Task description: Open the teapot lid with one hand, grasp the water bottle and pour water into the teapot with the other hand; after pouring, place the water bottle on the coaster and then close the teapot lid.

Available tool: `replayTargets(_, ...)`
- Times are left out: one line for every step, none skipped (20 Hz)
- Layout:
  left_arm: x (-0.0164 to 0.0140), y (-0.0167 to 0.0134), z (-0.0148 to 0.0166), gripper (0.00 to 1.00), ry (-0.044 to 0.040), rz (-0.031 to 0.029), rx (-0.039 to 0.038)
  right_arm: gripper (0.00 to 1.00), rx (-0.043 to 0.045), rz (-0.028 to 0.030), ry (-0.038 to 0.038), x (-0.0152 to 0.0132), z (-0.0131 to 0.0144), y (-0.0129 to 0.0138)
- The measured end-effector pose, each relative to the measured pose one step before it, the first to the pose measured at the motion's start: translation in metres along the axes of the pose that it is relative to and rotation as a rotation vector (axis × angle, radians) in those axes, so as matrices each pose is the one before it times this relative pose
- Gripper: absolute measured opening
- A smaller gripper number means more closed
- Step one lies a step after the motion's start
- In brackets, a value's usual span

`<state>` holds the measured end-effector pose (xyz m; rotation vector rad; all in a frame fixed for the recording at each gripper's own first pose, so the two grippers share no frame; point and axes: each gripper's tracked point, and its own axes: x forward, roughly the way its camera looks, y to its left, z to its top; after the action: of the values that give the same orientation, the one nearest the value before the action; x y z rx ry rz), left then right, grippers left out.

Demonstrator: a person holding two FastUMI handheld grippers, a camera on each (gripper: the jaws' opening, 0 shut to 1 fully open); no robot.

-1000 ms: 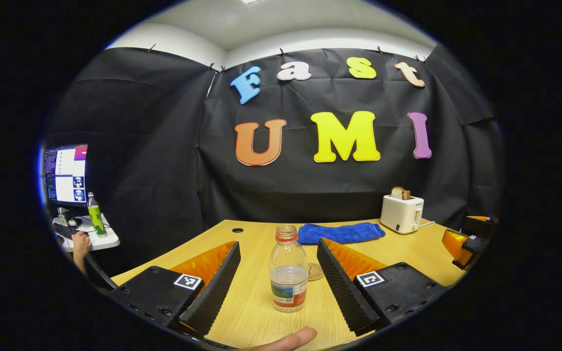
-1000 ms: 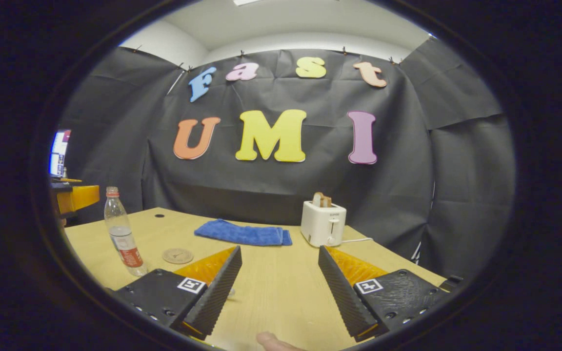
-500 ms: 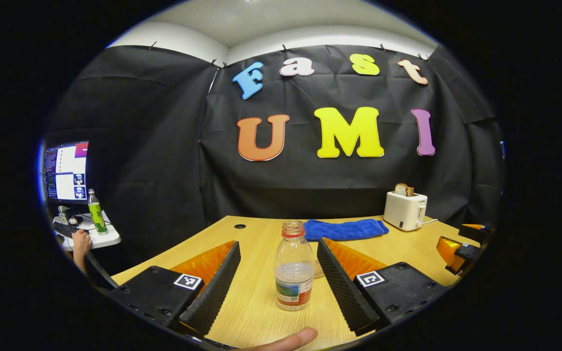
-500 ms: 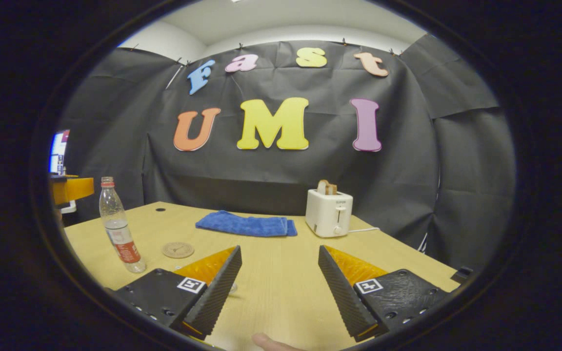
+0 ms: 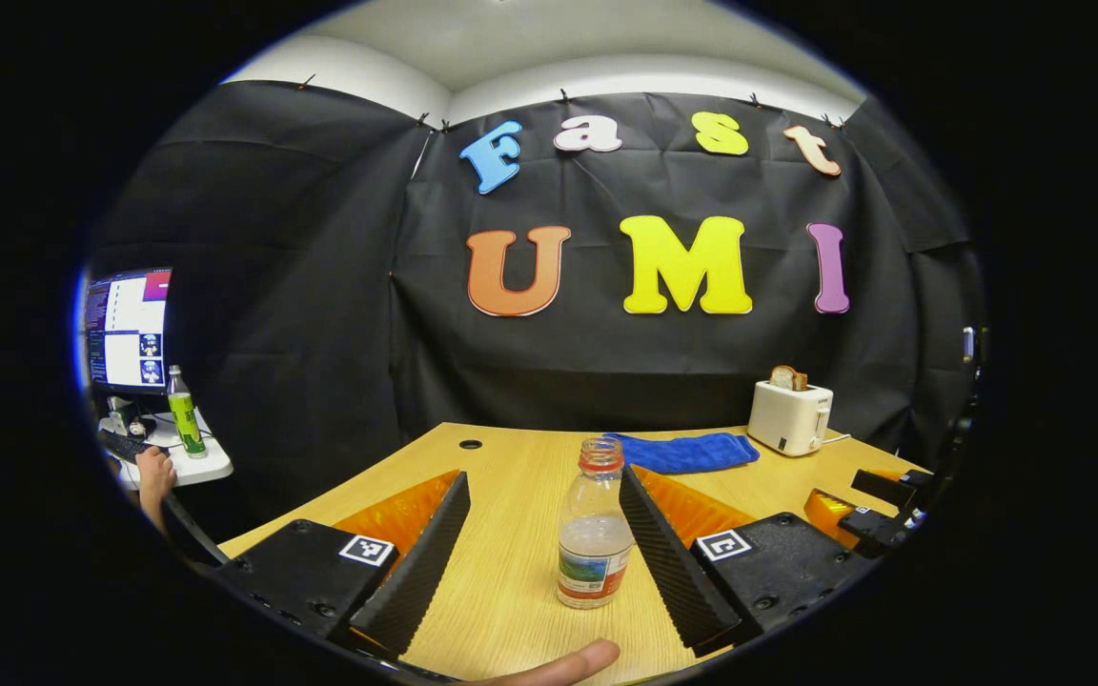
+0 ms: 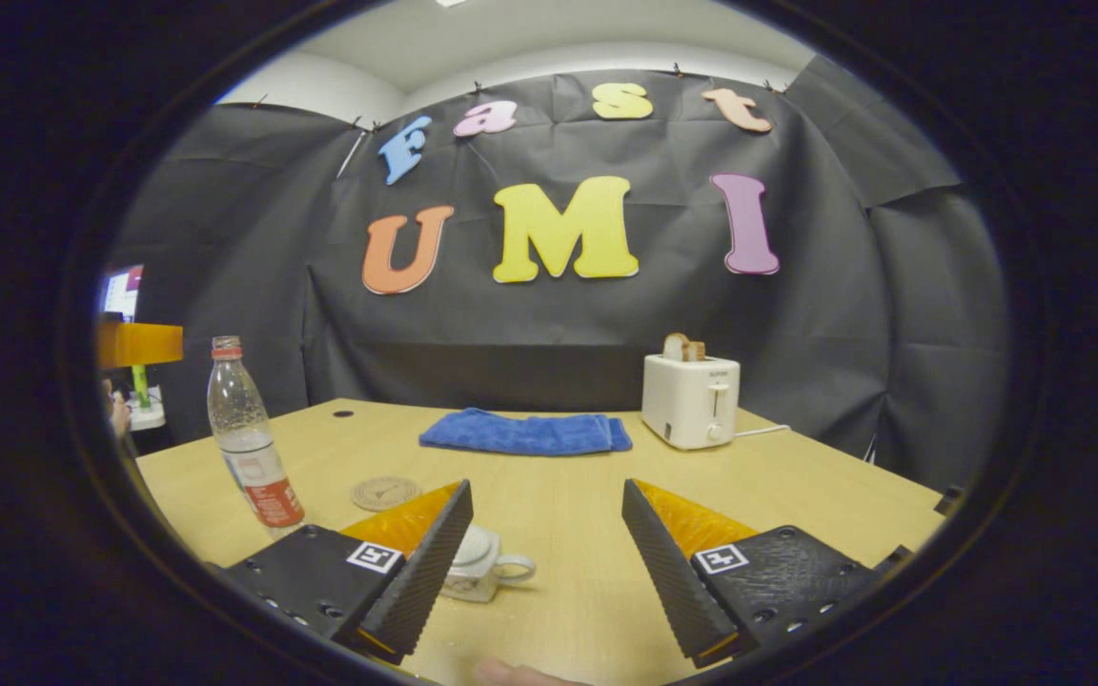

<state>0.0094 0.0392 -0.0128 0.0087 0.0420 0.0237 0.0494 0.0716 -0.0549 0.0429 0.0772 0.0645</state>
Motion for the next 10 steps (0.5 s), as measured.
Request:
replayTargets(-0.00035,0.0015,0.00156,0.99,-0.00334,-0.00461,0.00742,0.95,-0.00182,-0.0043,0.00822,0.00493,-0.00298,0.00626)
replayTargets(0.00029,0.00208,0.00043,0.99,-0.00181,0.00266,0.00503,0.95,-0.0029,-0.01132,0.00773,0.00539,-0.00272,0.00551)
replayTargets(0.00073,0.00424,-0.00059,0.99,0.0003,0.00645,0.0036,0.95,-0.00151,-0.00629,0.00523,0.00501,-0.00209,0.0062)
replayTargets(0.0006,0.00277,-0.0002,0.99,0.0012,0.00494,0.00297,0.96,-0.00548,0.00465,0.00785,0.00533,-0.00281,0.00803)
replayTargets(0.00014,0.00256,-0.00064,0.99,0.00207,0.00176,-0.00008,0.97,-0.01409,-0.00077,0.01049,0.005,-0.00464,0.00642)
replayTargets(0.00019,0.00046,-0.00049,0.99,-0.00003,-0.00293,-0.00001,0.97,-0.01395,-0.00713,0.0103,0.00609,-0.00492,0.00457)
replayTargets(-0.00092,-0.00035,0.00033,0.99,-0.00266,-0.00366,0.00268,0.94,-0.00542,-0.00442,0.00651,0.00265,-0.00321,0.00265)
replayTargets(-0.00017,-0.00064,0.00078,0.99,-0.00235,-0.00149,0.00422,0.91,-0.00467,0.00007,0.00238,0.0008,-0.00167,0.00215)
replayTargets(0.00128,0.00102,-0.00021,0.99,-0.00233,0.00028,0.00314,0.8,-0.0066,-0.00597,-0.00437,0.00028,0.00009,0.00132)
replayTargets(0.00032,-0.00073,-0.00008,0.99,-0.00122,-0.0014,0.00305,0.7,-0.00618,0.00241,-0.00061,0.00267,-0.00066,0.00212)
